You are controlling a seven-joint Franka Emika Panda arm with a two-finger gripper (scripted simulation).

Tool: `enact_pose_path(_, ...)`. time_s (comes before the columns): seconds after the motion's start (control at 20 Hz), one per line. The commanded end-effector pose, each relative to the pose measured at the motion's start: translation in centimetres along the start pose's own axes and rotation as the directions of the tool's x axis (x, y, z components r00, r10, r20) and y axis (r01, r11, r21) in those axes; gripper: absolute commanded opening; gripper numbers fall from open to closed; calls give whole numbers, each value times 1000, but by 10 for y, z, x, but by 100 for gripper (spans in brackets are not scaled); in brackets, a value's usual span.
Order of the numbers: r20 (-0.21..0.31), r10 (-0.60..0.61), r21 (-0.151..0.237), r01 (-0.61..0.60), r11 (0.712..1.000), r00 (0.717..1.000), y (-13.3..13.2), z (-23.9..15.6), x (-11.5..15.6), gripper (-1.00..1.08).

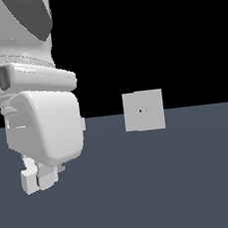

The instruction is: Plug the charger into the wall socket.

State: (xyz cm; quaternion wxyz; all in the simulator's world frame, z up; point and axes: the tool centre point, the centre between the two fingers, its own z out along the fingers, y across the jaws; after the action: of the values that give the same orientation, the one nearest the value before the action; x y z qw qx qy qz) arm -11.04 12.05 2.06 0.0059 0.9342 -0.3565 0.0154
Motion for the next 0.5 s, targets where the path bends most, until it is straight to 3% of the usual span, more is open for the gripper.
enact_pose_path(0.0, -1, -27, 1, 27, 1000, 1000, 7, -4, 7, -100)
enact_pose_path(0.45, -2, -165, 5, 165, 986, 986, 39, -22, 45, -100)
